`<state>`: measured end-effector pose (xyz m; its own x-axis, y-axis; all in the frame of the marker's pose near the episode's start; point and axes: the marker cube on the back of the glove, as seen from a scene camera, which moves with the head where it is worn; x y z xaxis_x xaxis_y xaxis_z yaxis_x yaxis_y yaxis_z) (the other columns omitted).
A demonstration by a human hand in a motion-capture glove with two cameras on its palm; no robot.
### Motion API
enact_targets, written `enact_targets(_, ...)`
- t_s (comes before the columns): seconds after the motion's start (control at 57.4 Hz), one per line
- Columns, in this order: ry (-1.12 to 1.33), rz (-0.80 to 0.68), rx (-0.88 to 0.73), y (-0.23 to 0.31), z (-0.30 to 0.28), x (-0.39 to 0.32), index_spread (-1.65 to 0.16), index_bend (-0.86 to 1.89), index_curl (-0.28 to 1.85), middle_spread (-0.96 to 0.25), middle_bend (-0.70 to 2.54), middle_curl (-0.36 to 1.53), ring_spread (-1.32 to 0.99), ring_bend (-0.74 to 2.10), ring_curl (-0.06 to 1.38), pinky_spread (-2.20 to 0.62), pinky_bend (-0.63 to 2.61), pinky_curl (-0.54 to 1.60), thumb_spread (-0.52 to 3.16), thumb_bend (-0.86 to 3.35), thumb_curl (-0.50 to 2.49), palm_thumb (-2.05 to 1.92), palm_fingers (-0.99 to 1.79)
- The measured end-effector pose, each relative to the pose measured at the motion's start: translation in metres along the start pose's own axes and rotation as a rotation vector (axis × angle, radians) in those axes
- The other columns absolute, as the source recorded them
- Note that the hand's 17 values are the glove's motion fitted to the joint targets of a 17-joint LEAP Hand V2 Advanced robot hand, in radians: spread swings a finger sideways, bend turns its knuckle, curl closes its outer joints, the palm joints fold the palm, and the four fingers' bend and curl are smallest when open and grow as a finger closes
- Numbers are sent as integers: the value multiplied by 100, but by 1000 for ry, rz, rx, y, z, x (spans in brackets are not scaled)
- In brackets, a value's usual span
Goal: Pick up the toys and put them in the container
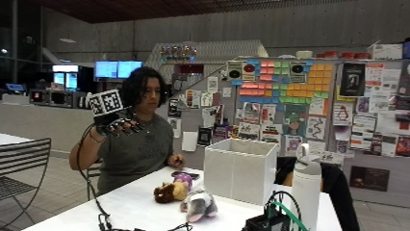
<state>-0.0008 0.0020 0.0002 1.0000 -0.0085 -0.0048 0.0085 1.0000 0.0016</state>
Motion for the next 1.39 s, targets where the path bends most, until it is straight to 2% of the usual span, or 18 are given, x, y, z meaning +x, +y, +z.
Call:
enact_targets(0.087, 7, 5, 2, -1, 0, 0, -25, 22, 9, -11, 17, 5, -12, 31, 8, 0, 50, 15, 80, -1, 1, -2, 40)
enact_targets(0.192, 0, 13, -1, -4, 1, 1, -32, 21, 14, -15, 18, 8, -16, 33, 11, 0, 53, 19, 112, -1, 4, -3, 37)
enact_targets(0.453, -57, -55, 17, -18, 21, -17, -40, 20, 22, -18, 20, 15, -21, 37, 14, 0, 55, 23, 144, -2, 10, -4, 34)
enact_targets(0.558, -89, -134, 0, -35, 62, -46, -41, 20, 24, -18, 22, 18, -24, 43, 15, -1, 53, 23, 149, -2, 12, -3, 45)
enact_targets(0.697, -48, -185, -67, -62, 151, -83, -41, 16, 24, -21, 28, 22, -28, 57, 20, -6, 53, 25, 150, 1, 17, 2, 59)
enact_targets(0.819, 44, -199, -134, -85, 225, -92, -42, 19, 26, -23, 34, 26, -32, 57, 21, -8, 53, 27, 150, 2, 20, 6, 57)
enact_targets(0.924, 104, -214, -168, -95, 268, -89, -44, 23, 30, -25, 33, 28, -33, 52, 21, -8, 54, 28, 151, 1, 22, 7, 52)
enact_targets(1.028, 99, -217, -82, -97, 289, -84, -45, 24, 31, -26, 18, 25, -35, 59, 22, -11, 63, 30, 148, -3, 21, -3, 57)
enact_targets(1.098, 174, -235, -25, -93, 297, -82, -45, 27, 32, -25, 16, 24, -35, 64, 23, -19, 71, 31, 144, -4, 20, -5, 77)
enact_targets(1.168, 249, -262, 39, -92, 297, -80, -44, 16, 29, -26, 19, 25, -37, 73, 25, -30, 83, 34, 140, -3, 21, -3, 96)
enact_targets(1.237, 244, -262, 120, -93, 293, -77, -43, 8, 25, -30, 26, 28, -38, 86, 31, -38, 86, 37, 138, -1, 23, 0, 109)
enact_targets(1.307, 226, -251, 179, -95, 288, -72, -42, 12, 25, -33, 39, 34, -39, 101, 39, -41, 88, 39, 144, 5, 26, 11, 127)
enact_targets(1.325, 232, -252, 190, -95, 286, -71, -41, 12, 25, -34, 39, 34, -39, 100, 38, -42, 89, 40, 143, 3, 26, 8, 119)
enact_targets(1.394, 282, -262, 251, -97, 266, -68, -40, 16, 25, -36, 56, 41, -39, 113, 45, -43, 91, 41, 147, 10, 31, 21, 132)
